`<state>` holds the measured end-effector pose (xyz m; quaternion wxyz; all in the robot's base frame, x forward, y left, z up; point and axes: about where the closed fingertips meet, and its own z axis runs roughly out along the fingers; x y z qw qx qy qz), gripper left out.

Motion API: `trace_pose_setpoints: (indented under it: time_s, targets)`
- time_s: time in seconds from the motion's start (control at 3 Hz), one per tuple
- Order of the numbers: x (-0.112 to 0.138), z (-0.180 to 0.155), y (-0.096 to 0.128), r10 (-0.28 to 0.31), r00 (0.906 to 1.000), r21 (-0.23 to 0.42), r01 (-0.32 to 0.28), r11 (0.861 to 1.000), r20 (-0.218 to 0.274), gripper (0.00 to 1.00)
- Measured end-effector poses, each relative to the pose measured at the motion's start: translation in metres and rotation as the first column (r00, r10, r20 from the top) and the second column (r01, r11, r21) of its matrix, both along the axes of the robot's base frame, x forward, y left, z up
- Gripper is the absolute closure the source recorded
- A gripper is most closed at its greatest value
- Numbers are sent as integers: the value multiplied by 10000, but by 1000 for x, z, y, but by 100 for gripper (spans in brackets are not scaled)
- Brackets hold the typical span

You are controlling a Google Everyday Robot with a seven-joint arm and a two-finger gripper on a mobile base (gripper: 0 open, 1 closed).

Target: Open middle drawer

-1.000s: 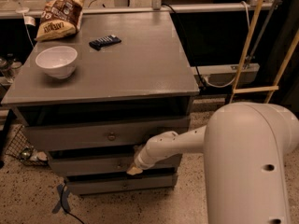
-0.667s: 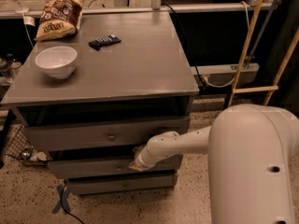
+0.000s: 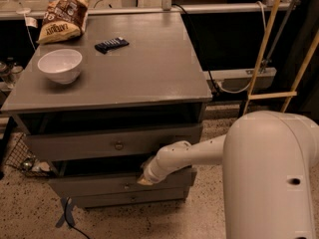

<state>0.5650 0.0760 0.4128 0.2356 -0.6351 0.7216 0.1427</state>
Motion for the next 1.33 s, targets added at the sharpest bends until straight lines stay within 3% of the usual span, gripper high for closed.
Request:
trace_pose_setpoints:
  time_s: [0.33,0.67,1.0,1.33]
  targets:
    - [-3,0,-2,-4,10000,-7,4,10000,-57,100]
    - [-31,2,-18,-41,9986,-62,38,10000,-536,100]
    - [-35,2,-21,-65,9982,-47,62,10000,-597,100]
    - [-72,-2,-32,-220,9903,310,265,9992,-1374,100]
